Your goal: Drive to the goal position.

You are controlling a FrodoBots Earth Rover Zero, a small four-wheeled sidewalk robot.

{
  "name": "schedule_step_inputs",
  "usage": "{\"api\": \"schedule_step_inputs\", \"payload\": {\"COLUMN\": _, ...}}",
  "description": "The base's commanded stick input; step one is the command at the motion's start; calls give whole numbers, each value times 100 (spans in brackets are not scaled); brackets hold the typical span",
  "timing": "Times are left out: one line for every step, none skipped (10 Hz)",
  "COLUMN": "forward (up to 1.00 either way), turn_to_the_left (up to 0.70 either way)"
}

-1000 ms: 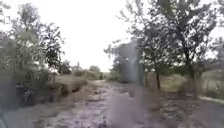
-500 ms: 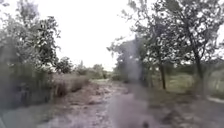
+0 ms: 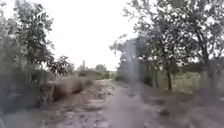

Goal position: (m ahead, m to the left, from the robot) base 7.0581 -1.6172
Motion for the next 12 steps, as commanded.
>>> {"api": "schedule_step_inputs", "payload": {"forward": 59, "turn_to_the_left": 1}}
{"api": "schedule_step_inputs", "payload": {"forward": 59, "turn_to_the_left": 1}}
{"api": "schedule_step_inputs", "payload": {"forward": 59, "turn_to_the_left": 1}}
{"api": "schedule_step_inputs", "payload": {"forward": 59, "turn_to_the_left": 1}}
{"api": "schedule_step_inputs", "payload": {"forward": 59, "turn_to_the_left": 1}}
{"api": "schedule_step_inputs", "payload": {"forward": 59, "turn_to_the_left": 1}}
{"api": "schedule_step_inputs", "payload": {"forward": 59, "turn_to_the_left": 1}}
{"api": "schedule_step_inputs", "payload": {"forward": 59, "turn_to_the_left": 1}}
{"api": "schedule_step_inputs", "payload": {"forward": 59, "turn_to_the_left": 1}}
{"api": "schedule_step_inputs", "payload": {"forward": 59, "turn_to_the_left": 1}}
{"api": "schedule_step_inputs", "payload": {"forward": 59, "turn_to_the_left": 1}}
{"api": "schedule_step_inputs", "payload": {"forward": 59, "turn_to_the_left": 1}}
